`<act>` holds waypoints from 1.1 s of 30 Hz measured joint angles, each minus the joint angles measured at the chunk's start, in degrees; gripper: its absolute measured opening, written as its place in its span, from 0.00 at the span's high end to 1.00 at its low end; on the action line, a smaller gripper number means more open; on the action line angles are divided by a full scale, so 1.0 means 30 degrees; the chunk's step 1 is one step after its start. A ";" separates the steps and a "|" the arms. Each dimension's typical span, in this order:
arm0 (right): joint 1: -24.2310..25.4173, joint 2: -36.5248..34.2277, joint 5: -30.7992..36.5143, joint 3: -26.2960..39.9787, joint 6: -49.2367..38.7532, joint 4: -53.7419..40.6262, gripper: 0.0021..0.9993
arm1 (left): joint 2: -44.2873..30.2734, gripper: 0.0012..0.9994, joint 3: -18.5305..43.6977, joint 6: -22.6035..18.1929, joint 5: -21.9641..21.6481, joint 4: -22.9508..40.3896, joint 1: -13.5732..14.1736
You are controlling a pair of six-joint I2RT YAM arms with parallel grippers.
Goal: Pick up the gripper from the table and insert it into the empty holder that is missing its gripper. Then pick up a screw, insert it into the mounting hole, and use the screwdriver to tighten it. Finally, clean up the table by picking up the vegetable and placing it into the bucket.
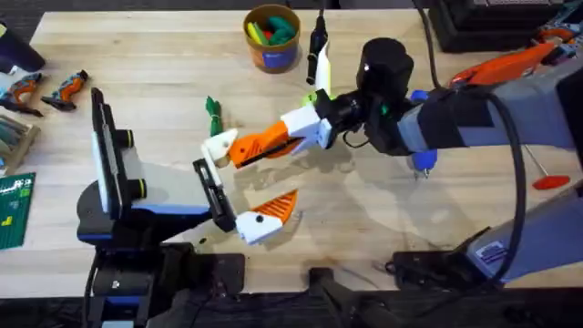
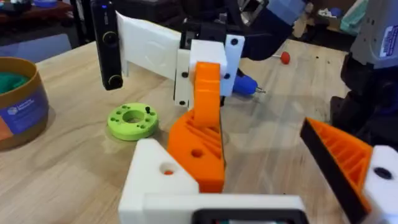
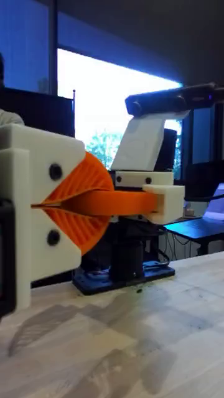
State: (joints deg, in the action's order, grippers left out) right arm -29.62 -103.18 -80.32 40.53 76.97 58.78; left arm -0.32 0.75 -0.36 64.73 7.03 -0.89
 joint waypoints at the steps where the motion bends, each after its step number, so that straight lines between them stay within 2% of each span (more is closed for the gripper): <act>1: -0.0001 0.0000 0.0054 0.0000 0.0006 0.0000 0.99 | 0.0001 0.01 0.0000 0.0015 -0.0007 0.0000 -0.0006; 20: -0.0424 -0.0079 0.1052 0.0036 0.0232 0.0138 0.99 | 0.0007 0.01 0.0000 0.0153 -0.0291 -0.0044 -0.0079; 26: -0.0788 -0.1105 0.1056 0.1277 0.0668 0.0146 0.99 | 0.0000 0.01 0.0000 0.0299 -0.0291 -0.0044 -0.0079; 33: -0.0832 -0.1274 0.1056 0.1661 0.0924 -0.0123 0.99 | 0.0000 0.01 0.0000 0.0284 -0.0405 -0.0051 -0.0093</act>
State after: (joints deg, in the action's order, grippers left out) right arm -32.12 -107.00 -77.15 45.52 79.75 58.42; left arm -0.32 0.75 0.49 63.51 6.87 -1.17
